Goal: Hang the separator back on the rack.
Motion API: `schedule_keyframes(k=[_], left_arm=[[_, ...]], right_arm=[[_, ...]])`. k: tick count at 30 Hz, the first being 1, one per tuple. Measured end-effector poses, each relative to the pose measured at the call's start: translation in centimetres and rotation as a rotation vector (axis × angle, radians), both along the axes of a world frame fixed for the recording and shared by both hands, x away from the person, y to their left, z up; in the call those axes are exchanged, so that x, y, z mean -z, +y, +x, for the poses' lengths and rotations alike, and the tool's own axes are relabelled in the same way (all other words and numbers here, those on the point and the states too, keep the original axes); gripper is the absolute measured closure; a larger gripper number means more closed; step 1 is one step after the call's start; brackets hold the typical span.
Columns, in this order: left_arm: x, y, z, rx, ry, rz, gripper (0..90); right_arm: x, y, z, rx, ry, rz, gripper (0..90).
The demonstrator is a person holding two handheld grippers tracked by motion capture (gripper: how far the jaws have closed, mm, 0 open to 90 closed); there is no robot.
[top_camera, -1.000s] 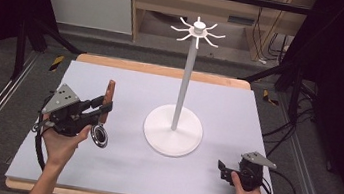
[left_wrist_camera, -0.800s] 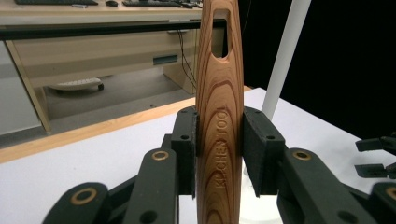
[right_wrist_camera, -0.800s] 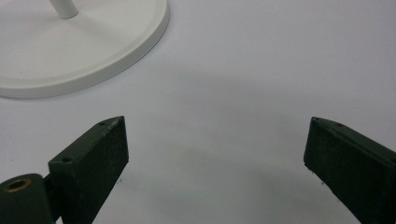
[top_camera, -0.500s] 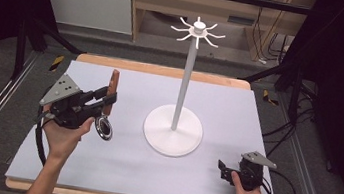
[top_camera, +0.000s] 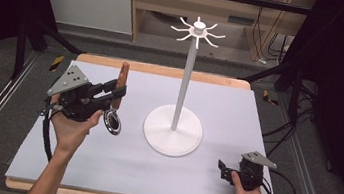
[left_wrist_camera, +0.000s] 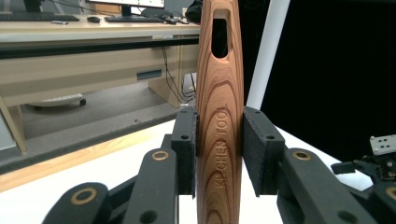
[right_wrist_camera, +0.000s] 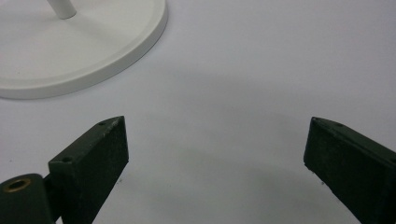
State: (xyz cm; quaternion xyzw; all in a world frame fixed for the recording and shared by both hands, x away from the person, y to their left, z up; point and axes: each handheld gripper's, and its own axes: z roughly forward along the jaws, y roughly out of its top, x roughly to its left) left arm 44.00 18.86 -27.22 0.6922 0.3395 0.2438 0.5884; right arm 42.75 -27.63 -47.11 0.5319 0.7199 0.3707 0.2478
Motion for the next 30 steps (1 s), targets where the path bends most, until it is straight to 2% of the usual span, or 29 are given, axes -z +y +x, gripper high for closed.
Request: schedule_keyframes(k=[8, 18, 30], left_arm=[[-1.1, -0.9, 0.1, 0.019, -0.01, 0.001, 67.0], [-1.7, -1.0, 0.4, 0.024, -0.011, -0.011, 67.0], [-3.3, -1.6, 0.3, 0.053, -0.032, -0.022, 67.0]], right_arm=[[0.0, 0.0, 0.0, -0.002, -0.001, -0.001, 7.0], [0.0, 0.1, 0.0, -0.005, 0.005, 0.007, 7.0], [0.1, 0.1, 0.0, -0.008, 0.007, 0.004, 7.0]])
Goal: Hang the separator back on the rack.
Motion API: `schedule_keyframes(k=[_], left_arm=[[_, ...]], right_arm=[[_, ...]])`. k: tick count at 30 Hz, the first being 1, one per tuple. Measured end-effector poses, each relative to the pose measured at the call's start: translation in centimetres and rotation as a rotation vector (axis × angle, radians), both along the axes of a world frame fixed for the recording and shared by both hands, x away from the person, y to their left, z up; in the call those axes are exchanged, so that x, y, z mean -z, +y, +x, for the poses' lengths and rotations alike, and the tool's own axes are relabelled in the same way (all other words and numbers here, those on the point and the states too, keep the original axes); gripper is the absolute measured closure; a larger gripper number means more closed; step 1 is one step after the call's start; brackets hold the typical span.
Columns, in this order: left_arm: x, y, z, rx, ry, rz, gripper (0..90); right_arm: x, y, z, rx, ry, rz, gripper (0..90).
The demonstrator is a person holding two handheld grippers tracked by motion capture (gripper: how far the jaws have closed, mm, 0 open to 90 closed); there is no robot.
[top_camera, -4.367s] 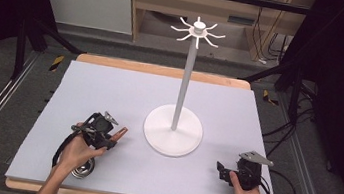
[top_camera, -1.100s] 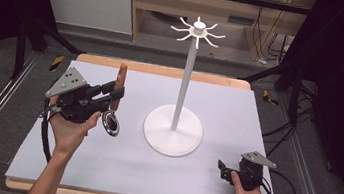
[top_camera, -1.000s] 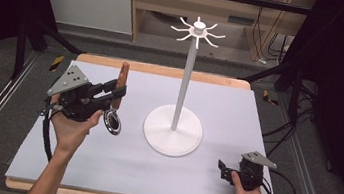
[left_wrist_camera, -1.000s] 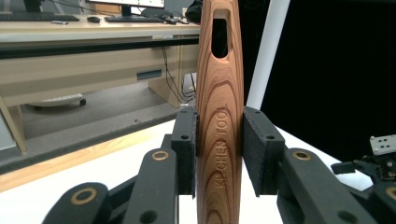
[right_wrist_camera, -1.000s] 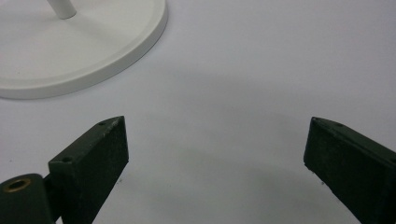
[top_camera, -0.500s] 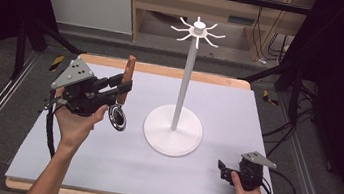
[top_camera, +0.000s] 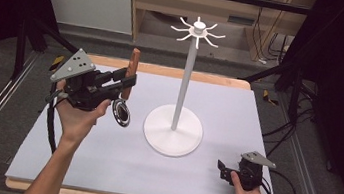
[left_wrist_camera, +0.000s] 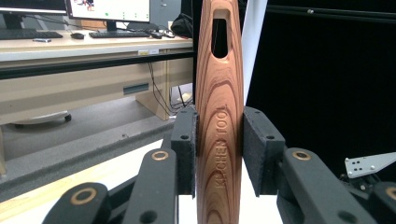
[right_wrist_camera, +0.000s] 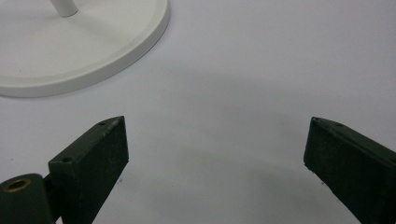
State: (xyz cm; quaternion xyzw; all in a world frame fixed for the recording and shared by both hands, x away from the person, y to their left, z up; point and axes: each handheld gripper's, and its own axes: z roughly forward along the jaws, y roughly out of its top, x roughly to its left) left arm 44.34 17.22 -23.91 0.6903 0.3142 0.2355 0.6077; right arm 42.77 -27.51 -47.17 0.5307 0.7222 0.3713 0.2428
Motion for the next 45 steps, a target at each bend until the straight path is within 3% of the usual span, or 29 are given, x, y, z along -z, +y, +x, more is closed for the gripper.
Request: schedule_keyframes(k=[24, 27, 31, 45], left_arm=[[-2.3, -1.9, 0.4, 0.034, -0.024, -0.004, 67.0], [-2.6, -2.1, 0.5, 0.038, -0.045, -0.008, 67.0], [-2.8, -2.3, 0.4, 0.04, -0.033, -0.002, 67.0], [-4.0, -3.6, 0.7, 0.062, -0.046, -0.003, 67.0]], right_arm=[[0.0, 0.0, 0.0, 0.0, 0.001, 0.001, 7.0], [0.0, 0.0, 0.0, 0.001, 0.0, 0.003, 7.0], [0.0, 0.0, 0.1, 0.002, -0.005, -0.004, 7.0], [0.0, -0.1, 0.0, 0.001, -0.005, 0.002, 7.0]])
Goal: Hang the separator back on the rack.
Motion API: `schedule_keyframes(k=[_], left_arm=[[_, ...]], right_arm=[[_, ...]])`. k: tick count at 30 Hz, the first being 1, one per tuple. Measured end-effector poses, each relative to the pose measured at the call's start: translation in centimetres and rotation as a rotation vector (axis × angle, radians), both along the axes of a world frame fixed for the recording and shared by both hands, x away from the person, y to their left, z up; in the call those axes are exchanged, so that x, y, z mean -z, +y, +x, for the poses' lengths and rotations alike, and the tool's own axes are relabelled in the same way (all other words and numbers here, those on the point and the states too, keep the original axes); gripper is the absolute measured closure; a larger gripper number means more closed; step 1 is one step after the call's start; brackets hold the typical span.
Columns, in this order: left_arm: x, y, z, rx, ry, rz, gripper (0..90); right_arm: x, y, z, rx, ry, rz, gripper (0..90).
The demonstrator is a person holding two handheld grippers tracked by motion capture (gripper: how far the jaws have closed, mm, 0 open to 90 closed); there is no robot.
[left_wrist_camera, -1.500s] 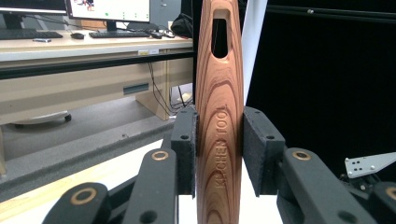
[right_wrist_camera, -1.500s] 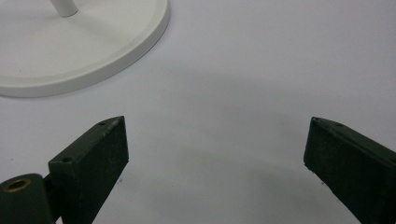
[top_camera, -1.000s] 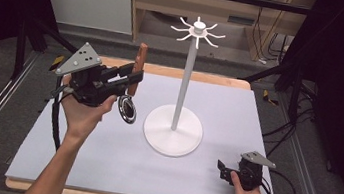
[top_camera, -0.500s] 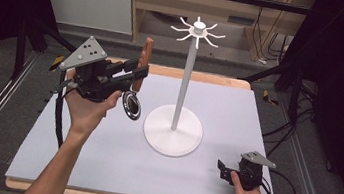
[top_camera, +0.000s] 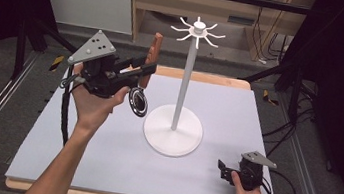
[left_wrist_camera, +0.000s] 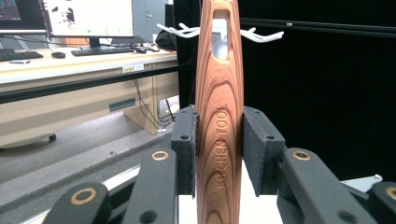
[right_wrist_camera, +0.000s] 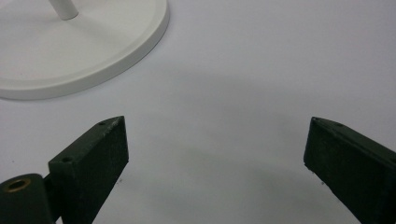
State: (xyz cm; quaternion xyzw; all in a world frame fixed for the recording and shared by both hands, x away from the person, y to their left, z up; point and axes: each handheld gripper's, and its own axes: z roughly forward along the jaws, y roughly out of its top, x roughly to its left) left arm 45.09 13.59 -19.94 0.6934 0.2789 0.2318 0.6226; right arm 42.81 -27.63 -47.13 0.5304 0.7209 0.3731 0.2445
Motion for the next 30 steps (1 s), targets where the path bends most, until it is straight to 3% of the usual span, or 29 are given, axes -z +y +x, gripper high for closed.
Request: schedule_keyframes(k=[30], left_arm=[[-0.5, -2.3, 1.3, 0.001, 0.006, 0.032, 67.0]], right_arm=[[0.0, 0.0, 0.1, 0.004, 0.0, 0.005, 7.0]])
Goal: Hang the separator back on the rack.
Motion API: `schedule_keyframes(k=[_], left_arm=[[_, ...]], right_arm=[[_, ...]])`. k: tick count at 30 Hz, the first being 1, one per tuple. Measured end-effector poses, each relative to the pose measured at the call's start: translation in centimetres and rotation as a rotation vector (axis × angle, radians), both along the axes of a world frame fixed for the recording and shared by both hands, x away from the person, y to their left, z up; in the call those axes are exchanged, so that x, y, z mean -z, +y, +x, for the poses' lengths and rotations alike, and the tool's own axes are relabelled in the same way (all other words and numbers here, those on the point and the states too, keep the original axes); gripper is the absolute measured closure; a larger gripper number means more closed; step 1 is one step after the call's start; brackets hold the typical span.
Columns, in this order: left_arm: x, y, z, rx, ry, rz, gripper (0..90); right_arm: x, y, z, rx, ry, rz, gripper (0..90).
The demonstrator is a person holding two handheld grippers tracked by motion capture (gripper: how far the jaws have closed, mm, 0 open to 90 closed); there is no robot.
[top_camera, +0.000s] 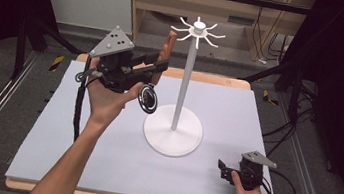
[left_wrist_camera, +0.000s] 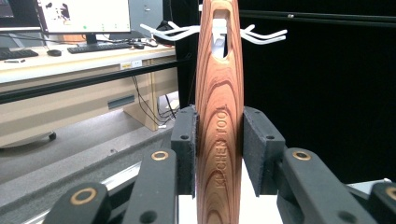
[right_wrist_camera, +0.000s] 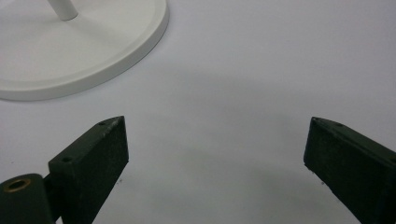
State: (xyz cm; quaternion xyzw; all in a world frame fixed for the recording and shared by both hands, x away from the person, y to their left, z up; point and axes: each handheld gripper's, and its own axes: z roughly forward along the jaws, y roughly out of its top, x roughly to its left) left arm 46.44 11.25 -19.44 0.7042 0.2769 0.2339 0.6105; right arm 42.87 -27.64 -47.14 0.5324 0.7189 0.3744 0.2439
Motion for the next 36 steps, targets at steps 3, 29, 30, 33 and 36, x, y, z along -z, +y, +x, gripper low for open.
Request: schedule_keyframes(k=[3, 29, 30, 33, 36], left_arm=[[-0.1, -0.3, 0.1, 0.0, -0.003, 0.009, 67.0], [0.6, -1.7, 1.4, -0.009, 0.017, 0.025, 66.9], [0.6, -1.7, 1.4, -0.009, 0.017, 0.025, 67.0], [0.6, -1.8, 1.5, -0.008, 0.016, 0.028, 66.9], [0.7, -1.8, 1.6, -0.008, 0.019, 0.025, 66.9]], right_arm=[[0.0, 0.0, 0.0, -0.001, 0.0, 0.0, 7.0], [0.0, -0.1, 0.0, -0.005, -0.001, -0.001, 7.0], [0.0, -0.1, 0.0, -0.005, -0.001, -0.001, 7.0], [0.0, -0.1, 0.0, -0.005, -0.001, -0.002, 7.0], [0.0, 0.0, 0.1, -0.003, 0.0, -0.001, 7.0]])
